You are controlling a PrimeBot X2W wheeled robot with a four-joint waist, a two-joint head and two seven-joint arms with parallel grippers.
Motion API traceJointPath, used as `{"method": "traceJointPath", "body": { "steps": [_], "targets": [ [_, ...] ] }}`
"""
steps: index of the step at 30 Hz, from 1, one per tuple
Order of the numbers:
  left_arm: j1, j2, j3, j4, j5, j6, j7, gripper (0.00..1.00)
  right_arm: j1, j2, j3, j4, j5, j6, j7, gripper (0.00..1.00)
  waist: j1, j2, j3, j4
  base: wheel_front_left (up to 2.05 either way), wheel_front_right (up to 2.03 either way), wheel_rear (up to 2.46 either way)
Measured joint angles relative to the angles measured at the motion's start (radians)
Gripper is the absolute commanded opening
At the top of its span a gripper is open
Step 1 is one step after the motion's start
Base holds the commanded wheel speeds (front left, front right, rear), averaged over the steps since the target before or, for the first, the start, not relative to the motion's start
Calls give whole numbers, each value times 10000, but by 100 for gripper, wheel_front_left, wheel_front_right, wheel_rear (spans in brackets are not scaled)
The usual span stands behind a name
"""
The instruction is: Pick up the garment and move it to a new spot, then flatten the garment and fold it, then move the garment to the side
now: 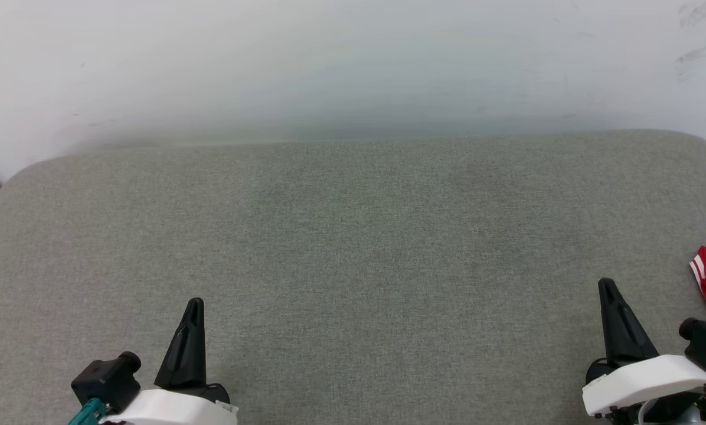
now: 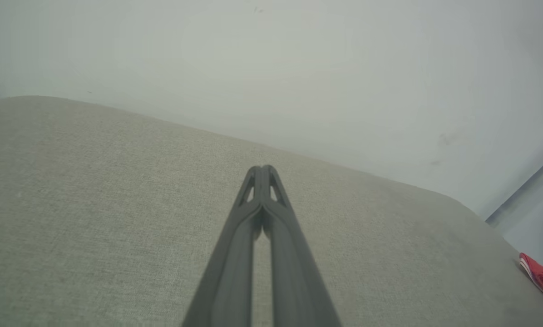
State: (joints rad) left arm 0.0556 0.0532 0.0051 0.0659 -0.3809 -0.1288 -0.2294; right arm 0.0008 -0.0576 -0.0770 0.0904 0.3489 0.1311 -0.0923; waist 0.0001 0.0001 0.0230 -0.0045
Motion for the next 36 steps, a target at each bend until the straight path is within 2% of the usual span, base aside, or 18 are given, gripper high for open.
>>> {"method": "traceJointPath", "body": {
  "steps": [16, 36],
  "targets": [
    [-307, 94, 33, 439, -2773, -2, 596, 0, -148, 4, -69, 309, 2688, 0, 414, 0, 0, 0, -28, 7, 0, 0, 0],
    [-641, 192, 138, 790, -5540, -2, 1248, 0, -400, 19, -138, 650, 5446, -2, 880, 0, 0, 0, -61, 15, 0, 0, 0]
  ]
}}
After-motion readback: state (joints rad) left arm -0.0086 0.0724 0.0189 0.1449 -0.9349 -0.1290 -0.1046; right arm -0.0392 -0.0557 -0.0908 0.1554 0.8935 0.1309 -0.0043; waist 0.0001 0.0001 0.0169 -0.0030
